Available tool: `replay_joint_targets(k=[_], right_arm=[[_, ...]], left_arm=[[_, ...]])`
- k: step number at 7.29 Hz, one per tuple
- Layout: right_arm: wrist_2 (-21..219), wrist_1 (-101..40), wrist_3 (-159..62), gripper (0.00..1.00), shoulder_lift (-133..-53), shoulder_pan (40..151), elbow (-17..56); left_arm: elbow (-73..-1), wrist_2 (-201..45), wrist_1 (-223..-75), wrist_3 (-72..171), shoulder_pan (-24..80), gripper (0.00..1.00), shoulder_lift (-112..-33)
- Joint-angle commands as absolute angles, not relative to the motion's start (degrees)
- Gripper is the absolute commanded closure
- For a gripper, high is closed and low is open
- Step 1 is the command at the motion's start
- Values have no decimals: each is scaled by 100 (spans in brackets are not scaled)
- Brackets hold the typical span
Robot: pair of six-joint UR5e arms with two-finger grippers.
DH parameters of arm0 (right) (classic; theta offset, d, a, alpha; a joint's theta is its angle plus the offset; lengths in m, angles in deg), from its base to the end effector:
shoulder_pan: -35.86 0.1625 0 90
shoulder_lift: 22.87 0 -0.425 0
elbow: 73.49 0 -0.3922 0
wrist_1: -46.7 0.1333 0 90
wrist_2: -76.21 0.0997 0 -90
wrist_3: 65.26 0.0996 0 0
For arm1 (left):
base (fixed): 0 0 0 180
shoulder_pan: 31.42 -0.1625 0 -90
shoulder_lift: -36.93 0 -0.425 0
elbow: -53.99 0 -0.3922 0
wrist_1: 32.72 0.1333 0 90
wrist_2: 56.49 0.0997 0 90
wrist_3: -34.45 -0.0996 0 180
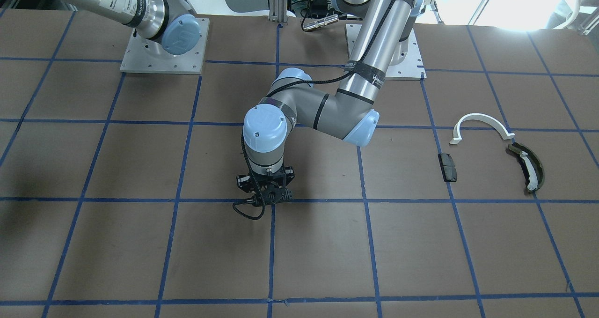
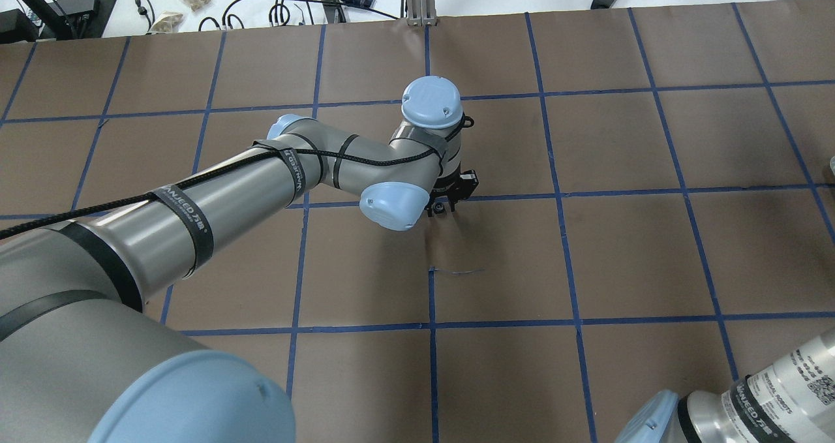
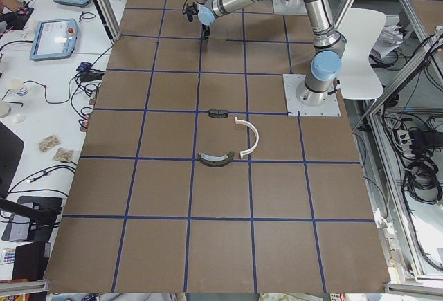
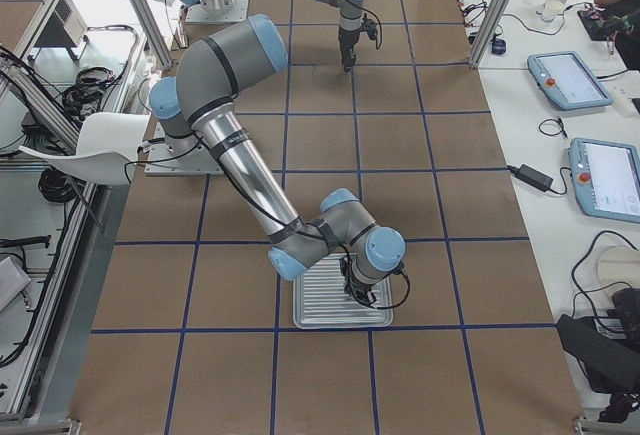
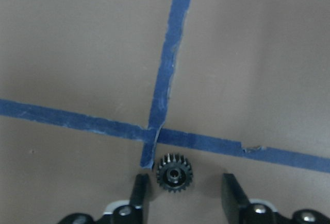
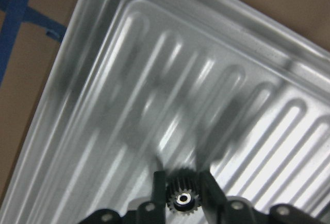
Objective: Place bearing gear from tray to pile
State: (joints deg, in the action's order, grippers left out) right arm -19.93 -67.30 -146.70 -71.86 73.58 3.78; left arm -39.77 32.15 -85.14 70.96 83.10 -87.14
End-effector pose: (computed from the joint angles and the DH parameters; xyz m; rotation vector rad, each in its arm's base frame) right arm -0.4916 -0.5352 0.1912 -0.7886 3.0070 0.1990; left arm -0.3920 -0.5325 0.1740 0.3263 -3.1062 -0.0247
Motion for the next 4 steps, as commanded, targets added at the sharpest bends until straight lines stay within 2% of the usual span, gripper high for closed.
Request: replay_joint_targets(k=[1, 2, 3, 4], right_arm=[[-1986, -6207, -14264, 85, -7697, 7496, 359], [-1968, -5907, -13800, 85, -8040, 7828, 359], [-1968, -5677, -13430, 85, -8252, 8223, 359], [-1942, -5388, -12669, 85, -8411, 8645, 359]], left_arm=[[-4023, 3228, -8510, 7084, 8301, 62, -8718], [-4006, 3228, -8484, 7075, 8301, 63, -8735], [-4006, 3219, -8458, 7075, 8292, 87, -8726], [-3988, 3236, -8492, 7075, 8283, 99, -8683]])
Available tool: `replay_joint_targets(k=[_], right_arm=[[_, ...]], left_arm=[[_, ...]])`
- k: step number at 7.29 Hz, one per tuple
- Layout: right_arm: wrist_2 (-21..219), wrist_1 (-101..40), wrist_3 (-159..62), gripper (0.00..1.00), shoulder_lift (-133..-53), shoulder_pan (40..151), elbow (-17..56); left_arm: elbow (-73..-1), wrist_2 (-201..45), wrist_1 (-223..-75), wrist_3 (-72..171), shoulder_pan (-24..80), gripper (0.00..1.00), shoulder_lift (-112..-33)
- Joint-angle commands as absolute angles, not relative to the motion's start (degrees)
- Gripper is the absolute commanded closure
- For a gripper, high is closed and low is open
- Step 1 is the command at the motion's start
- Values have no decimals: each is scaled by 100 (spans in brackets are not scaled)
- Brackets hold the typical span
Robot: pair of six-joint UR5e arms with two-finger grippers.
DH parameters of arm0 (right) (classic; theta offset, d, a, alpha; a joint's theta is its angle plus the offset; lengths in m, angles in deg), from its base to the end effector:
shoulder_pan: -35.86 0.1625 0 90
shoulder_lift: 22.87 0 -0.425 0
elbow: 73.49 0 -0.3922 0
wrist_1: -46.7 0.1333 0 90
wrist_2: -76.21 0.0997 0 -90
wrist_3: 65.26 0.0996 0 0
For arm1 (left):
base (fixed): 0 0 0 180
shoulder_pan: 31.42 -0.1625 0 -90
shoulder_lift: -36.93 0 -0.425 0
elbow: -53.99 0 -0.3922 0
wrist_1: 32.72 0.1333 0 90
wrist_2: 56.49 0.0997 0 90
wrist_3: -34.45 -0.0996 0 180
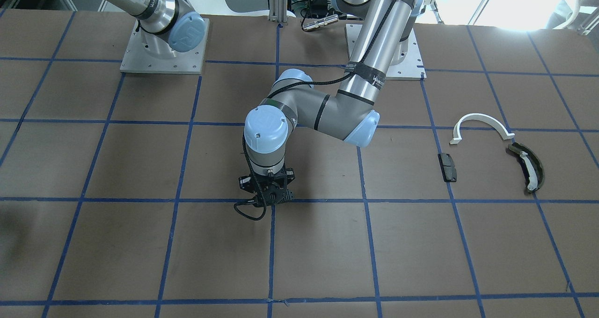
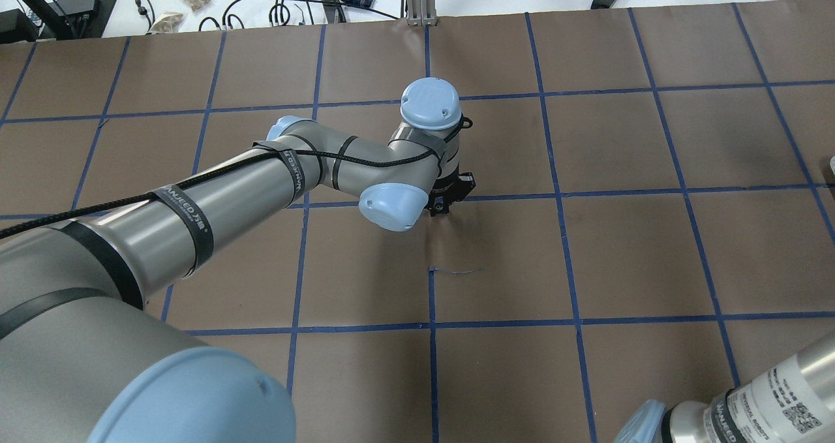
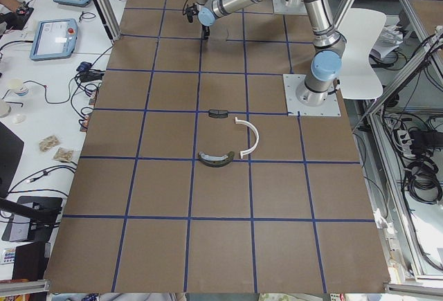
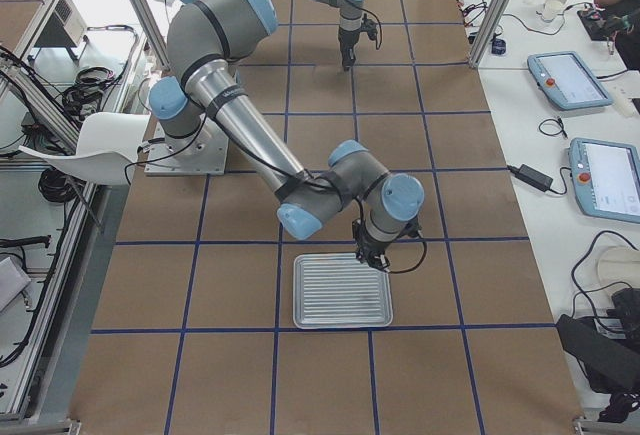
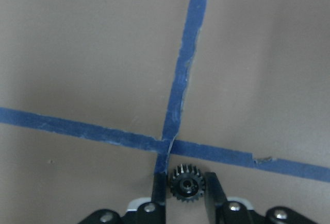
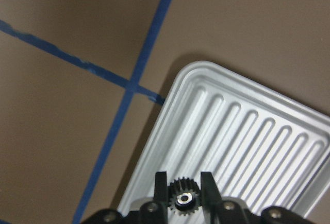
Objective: Place bearing gear from tray to pile
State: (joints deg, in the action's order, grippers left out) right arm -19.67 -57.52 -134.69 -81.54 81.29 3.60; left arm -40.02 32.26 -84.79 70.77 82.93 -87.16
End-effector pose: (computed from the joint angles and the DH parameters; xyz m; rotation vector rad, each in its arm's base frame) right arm -0.3932 -0.5746 0.2955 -0.6794 3.0552 0.1973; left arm -0.3899 -0.5329 0.1726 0.3258 -3.1072 -0.0212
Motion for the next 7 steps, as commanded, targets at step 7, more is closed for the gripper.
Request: replay_joint_targets(k=[7], right_arm=[[-1037, -4752, -6818, 85, -8589, 12219, 394]], left_arm=[[-4645, 3975, -9803, 3040, 5643, 100, -6979]])
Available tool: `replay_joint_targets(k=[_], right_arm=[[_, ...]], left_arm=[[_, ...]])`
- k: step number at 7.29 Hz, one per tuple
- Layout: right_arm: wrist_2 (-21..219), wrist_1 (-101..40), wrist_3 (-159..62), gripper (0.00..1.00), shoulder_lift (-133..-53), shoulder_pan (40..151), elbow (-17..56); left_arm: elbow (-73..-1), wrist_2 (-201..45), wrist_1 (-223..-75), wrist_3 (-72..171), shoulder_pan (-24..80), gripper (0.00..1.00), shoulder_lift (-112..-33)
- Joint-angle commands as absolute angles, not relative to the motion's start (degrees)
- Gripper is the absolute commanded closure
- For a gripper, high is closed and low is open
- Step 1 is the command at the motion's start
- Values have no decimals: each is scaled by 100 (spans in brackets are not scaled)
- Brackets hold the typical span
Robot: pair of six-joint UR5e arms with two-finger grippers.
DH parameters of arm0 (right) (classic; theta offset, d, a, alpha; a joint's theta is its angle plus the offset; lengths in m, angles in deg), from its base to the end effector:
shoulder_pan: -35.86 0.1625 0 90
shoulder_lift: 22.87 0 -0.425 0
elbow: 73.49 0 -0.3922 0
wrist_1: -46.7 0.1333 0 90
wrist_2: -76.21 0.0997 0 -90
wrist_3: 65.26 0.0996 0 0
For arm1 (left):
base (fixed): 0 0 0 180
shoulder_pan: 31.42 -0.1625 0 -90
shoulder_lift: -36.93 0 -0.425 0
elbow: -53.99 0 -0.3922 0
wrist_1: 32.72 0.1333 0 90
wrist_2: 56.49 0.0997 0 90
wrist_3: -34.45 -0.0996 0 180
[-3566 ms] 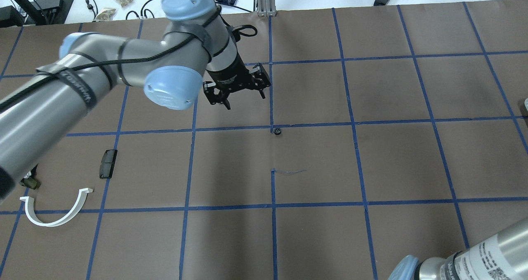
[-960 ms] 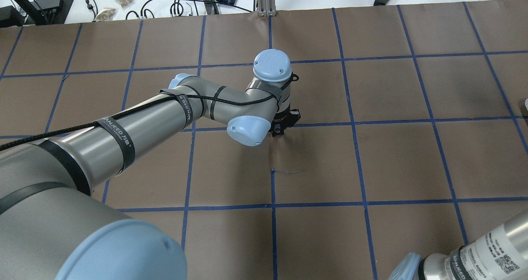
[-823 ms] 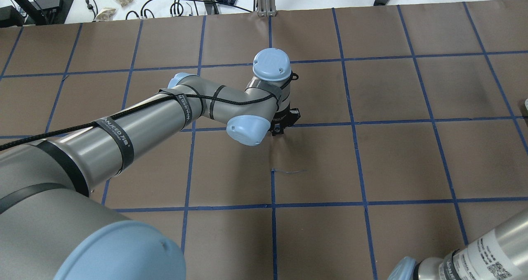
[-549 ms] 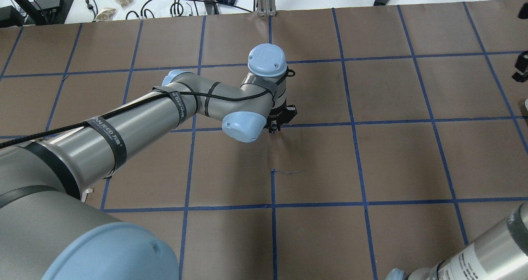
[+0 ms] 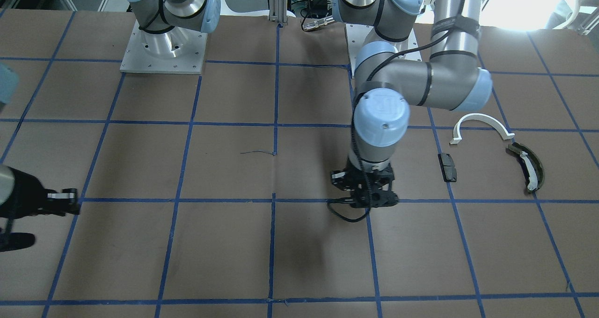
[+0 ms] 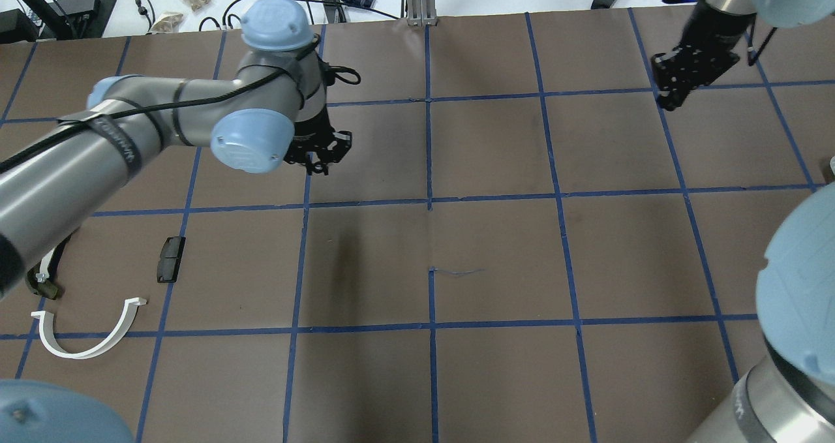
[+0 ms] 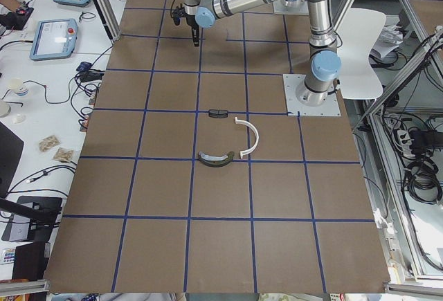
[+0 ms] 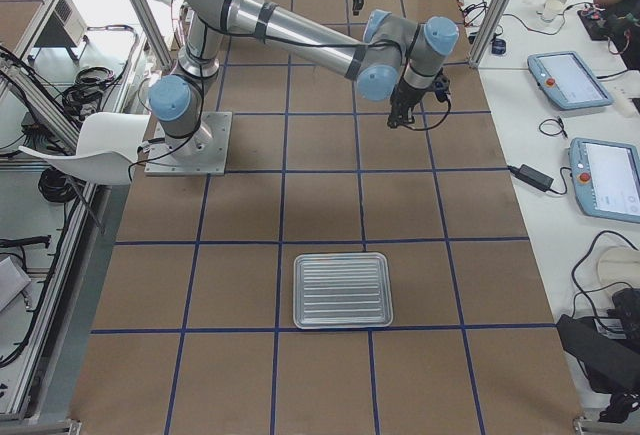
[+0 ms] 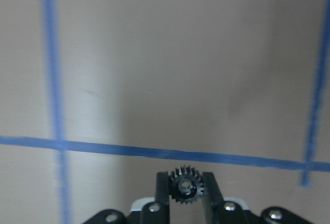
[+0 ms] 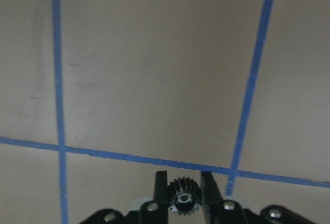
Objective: Place bearing gear from tray to pile
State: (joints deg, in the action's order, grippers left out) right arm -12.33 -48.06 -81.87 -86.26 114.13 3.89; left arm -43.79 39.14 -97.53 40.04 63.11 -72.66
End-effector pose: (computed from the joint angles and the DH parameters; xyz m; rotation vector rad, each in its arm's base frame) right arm 0.0002 -0.6673 0.3334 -0.1275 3.0663 0.2306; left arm -0.1695 -0.5751 0.2798 -0.0253 3.0399 0.0444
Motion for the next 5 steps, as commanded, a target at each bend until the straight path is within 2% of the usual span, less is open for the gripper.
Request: replay_joint_targets(k=[1, 3, 5], right_arm=[[-897, -4831, -5790, 85, -8536, 12870, 403], [-738, -5686, -3977, 85, -8124, 14267, 403], [-834, -6280, -3223, 85, -7754, 14870, 447]], left_arm=[[-4778, 4001, -9811, 2501, 5185, 100, -6760], [-5172, 3984, -9838, 922, 4045, 100, -6478], [-5481, 3740, -9785, 73, 2953, 100, -6458]])
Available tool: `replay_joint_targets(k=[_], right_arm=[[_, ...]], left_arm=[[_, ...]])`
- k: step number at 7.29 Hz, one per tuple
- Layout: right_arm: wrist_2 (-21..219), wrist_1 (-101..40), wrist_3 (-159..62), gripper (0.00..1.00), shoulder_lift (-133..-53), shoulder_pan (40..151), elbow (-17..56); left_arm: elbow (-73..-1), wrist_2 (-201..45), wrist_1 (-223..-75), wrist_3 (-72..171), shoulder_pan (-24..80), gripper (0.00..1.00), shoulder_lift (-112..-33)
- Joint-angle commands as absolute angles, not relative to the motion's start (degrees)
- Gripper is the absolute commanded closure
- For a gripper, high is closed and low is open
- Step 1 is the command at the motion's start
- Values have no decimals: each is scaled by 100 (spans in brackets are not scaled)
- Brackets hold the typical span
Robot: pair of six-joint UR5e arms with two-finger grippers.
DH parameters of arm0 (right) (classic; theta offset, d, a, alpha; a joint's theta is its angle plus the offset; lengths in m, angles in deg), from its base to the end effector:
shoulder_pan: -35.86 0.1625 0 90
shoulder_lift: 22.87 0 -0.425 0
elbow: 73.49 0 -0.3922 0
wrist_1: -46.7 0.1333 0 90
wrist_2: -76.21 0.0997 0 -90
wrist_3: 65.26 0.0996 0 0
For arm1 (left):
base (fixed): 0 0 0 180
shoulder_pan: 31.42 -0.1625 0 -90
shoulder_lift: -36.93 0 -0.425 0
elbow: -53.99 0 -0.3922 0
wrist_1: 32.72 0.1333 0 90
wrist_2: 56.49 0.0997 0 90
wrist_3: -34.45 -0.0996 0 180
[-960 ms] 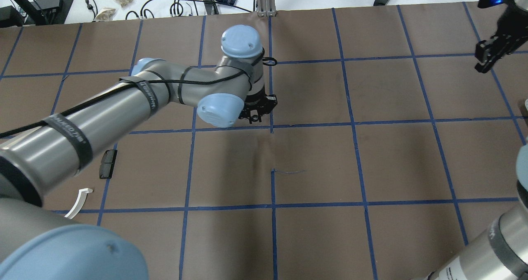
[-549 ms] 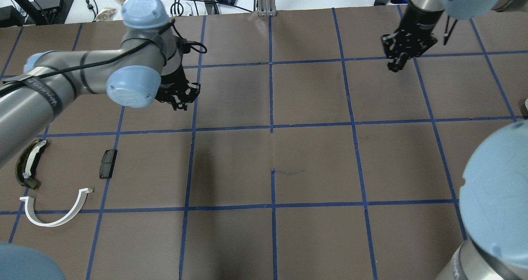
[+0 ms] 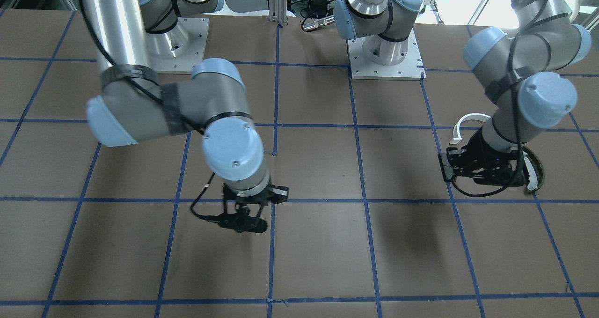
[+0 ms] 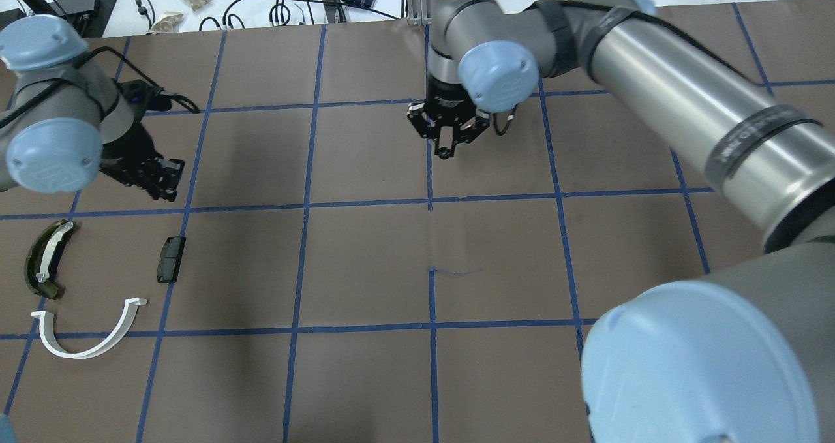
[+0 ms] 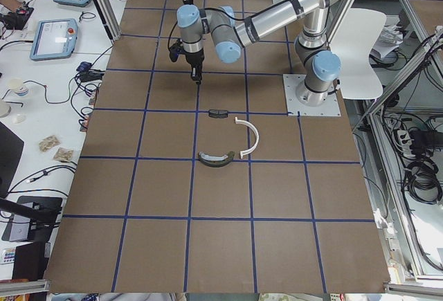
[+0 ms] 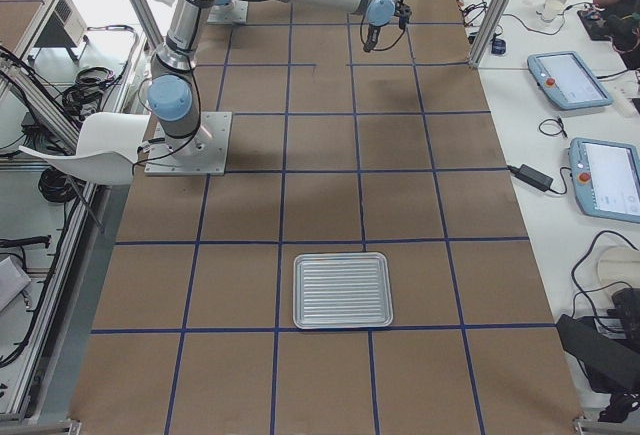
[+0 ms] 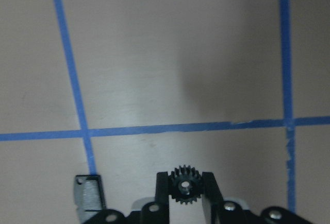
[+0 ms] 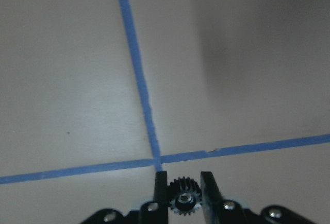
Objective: Place bearing gear from tray to pile
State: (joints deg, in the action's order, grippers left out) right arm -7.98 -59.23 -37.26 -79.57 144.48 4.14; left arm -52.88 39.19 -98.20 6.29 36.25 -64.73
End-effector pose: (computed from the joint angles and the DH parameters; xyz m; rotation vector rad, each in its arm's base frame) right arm 0.3563 -0.6084 0.2702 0.2584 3.0666 0.1852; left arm 0.0845 -0.5307 0.2856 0.1618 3.0733 0.1626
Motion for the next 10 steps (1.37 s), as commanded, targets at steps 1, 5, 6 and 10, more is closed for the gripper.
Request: replay_joint_targets(k=[1, 5, 6, 10], right_arm=[[-956, -6577, -3257, 84, -7753, 14906, 760], [-1335, -7644, -3722, 0, -7850, 14776, 1546], [-1335, -7278, -3914, 0, -8085, 14583, 1337], [-1353, -3947, -6029, 0, -9832, 13370, 52]], left_arm=[[-5639, 3511, -9733, -652, 2470, 100, -6685], [-5798, 3439, -8777, -949, 2113, 97, -7301], [-5772, 3430, -8687, -1106, 2105, 52, -7311], [-4400, 2447, -10430, -716, 2628, 0, -6820]])
